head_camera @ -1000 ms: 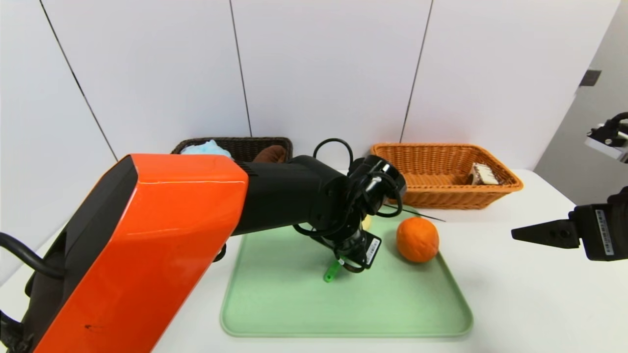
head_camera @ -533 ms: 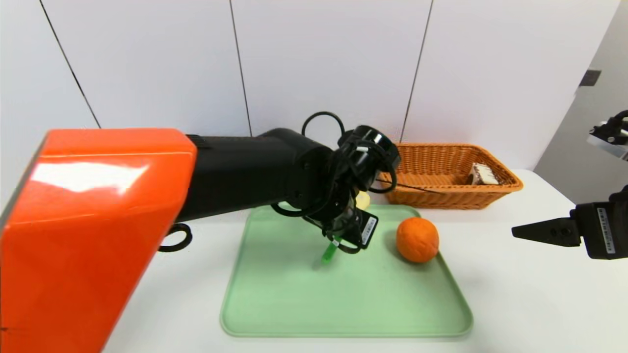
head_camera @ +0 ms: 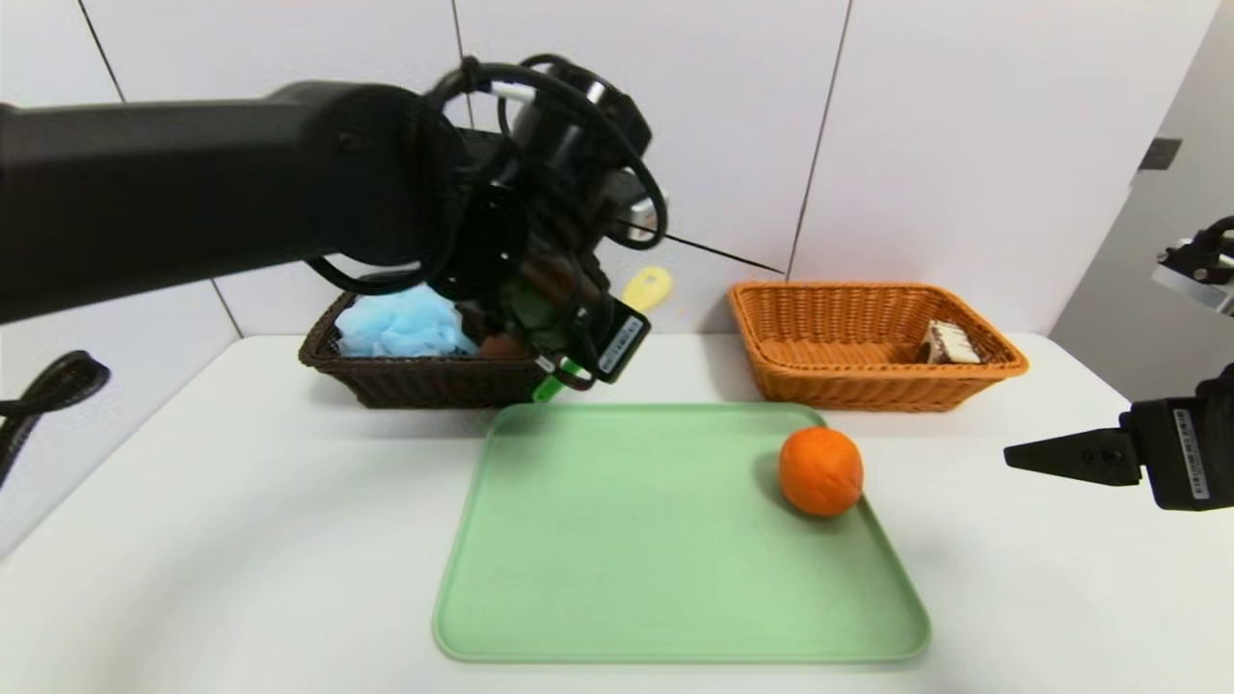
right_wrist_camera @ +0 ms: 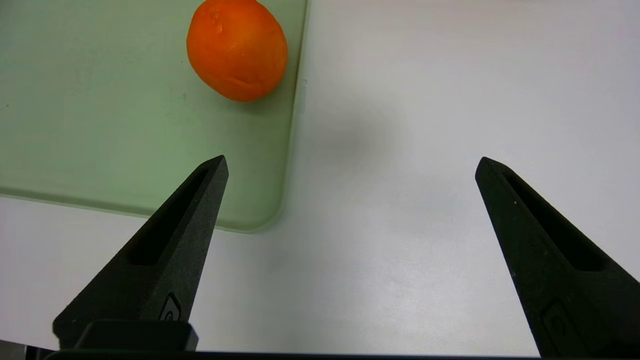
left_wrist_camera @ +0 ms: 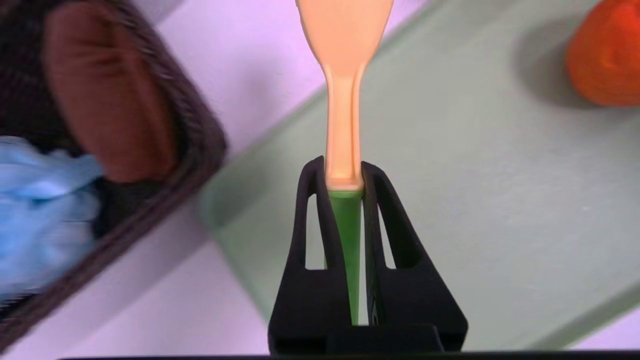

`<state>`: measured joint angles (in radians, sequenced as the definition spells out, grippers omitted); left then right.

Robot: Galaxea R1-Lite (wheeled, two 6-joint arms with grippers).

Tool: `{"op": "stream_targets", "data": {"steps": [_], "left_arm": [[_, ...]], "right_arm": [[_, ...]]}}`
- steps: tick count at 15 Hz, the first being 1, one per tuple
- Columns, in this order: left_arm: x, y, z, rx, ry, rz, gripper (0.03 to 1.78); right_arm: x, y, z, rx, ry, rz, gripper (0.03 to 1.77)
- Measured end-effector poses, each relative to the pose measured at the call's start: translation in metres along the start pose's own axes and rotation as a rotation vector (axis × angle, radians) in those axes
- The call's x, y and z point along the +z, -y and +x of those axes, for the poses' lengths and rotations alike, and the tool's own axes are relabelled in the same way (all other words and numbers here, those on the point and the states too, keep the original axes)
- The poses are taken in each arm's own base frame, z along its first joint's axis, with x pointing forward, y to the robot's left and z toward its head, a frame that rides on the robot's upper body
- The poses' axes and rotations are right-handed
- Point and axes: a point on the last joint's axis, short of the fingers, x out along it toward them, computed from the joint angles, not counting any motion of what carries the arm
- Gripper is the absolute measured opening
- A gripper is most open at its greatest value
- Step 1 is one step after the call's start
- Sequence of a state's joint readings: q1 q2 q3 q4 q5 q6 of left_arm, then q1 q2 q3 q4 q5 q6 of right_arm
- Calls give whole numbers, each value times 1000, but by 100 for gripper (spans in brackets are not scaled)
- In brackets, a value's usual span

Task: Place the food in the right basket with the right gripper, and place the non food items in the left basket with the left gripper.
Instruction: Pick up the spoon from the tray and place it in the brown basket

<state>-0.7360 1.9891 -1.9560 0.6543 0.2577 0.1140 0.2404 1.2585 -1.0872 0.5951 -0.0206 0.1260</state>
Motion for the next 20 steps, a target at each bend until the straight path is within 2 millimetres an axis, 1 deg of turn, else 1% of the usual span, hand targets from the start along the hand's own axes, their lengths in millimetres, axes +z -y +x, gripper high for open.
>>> {"op": "stream_targets", "data": {"steps": [3,5,8,11,13,15,17,20], "left_arm": [[0,-38,-16,61,26,128,15],[-3,-62,-22,113,20,220,15],[-9,-102,-21,207,-6,363,15],[-21,-132,-10,262,-79,465,15],[-27,-147,5,288,-103,479,15],[-32,-155,20,307,-109,467,15],[-38,-158,33,297,-135,463,15],[-44,-161,47,286,-163,454,15]], "right_arm": [[0,-1,0,15,-2,-3,171],[-1,-1,0,22,-6,-3,171],[-2,0,-1,25,-5,-2,171],[-3,0,-3,25,0,-2,171],[-3,0,-3,26,1,-3,171],[-3,0,-3,26,1,-3,171],[-4,0,-3,26,-2,-3,171],[-4,0,-2,25,-4,-1,171]]}}
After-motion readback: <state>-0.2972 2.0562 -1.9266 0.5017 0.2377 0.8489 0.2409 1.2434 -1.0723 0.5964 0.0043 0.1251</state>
